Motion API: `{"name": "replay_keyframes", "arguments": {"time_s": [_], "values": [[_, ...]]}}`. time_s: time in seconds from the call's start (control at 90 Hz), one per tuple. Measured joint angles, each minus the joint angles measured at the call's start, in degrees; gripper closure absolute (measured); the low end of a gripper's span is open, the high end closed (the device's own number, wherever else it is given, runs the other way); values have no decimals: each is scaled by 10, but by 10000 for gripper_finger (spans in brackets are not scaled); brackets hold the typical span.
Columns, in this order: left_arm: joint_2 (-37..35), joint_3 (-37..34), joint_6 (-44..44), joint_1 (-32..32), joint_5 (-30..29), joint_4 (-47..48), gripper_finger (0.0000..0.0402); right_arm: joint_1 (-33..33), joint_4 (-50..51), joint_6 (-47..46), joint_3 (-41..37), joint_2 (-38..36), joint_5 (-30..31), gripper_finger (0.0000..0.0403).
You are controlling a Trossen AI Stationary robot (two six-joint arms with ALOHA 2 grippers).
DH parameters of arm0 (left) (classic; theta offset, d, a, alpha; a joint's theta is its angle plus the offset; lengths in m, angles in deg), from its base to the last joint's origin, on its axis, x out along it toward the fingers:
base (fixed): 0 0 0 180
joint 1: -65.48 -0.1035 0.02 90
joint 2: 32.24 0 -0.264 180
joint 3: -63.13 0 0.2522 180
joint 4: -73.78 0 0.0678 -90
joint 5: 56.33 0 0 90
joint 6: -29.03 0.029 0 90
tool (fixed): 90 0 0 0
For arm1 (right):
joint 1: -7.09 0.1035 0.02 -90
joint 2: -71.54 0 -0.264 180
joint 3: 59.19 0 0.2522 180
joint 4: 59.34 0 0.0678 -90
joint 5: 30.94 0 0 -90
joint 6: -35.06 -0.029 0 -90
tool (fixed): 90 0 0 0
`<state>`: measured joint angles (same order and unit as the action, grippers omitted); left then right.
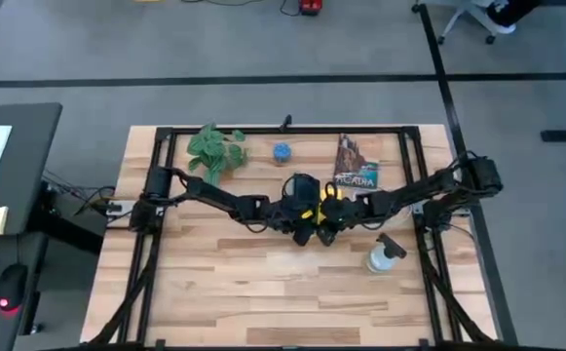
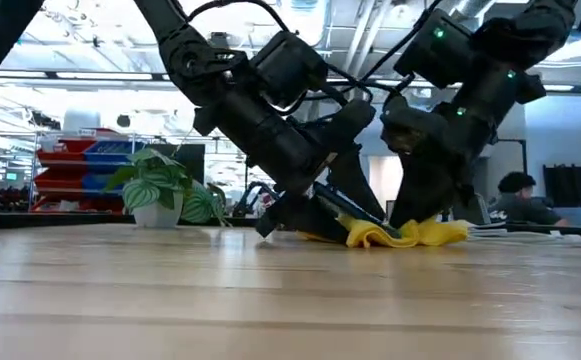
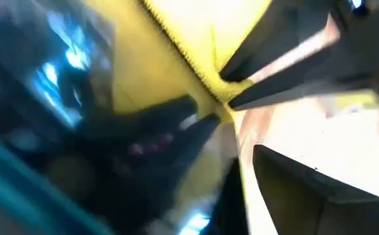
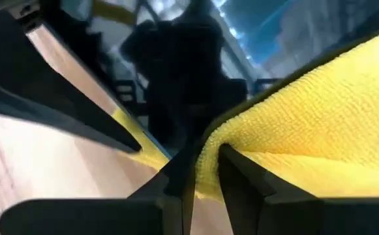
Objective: Apply microfiber cloth
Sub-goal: Prepare the blue tablet
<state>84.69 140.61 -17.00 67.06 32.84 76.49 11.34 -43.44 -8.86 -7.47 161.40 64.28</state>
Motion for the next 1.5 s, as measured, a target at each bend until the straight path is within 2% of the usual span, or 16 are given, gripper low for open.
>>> {"name": "replay_keyframes", "arguments": {"time_s": [0.1,0.2,0.311,0.411,0.544,0.8,0.889,1.011,1.1,1.278,1.5], "values": [[-15,0,22,5,-19,39,208,7,3,-2,0,0,0,347],[-24,-1,40,10,-45,74,251,15,6,-9,0,0,1,347],[-25,-4,23,14,-62,86,295,22,7,-12,0,0,1,347],[-26,-3,21,14,-67,96,312,25,10,-22,0,0,2,347],[-36,-2,43,15,-35,135,310,26,17,-27,0,0,2,347],[-91,-3,133,28,-44,314,288,27,40,-27,-1,0,4,347],[-107,-5,160,11,-52,352,277,27,35,-27,-1,0,5,347],[-107,-5,179,-34,-62,346,256,24,30,-28,-1,0,6,347],[-99,-4,186,-69,-29,294,243,20,30,-28,-1,0,7,347],[-82,-3,168,-115,127,219,230,16,30,-41,-1,0,7,347],[-42,-2,113,-119,182,167,227,5,27,-42,-1,5,8,347]]}}
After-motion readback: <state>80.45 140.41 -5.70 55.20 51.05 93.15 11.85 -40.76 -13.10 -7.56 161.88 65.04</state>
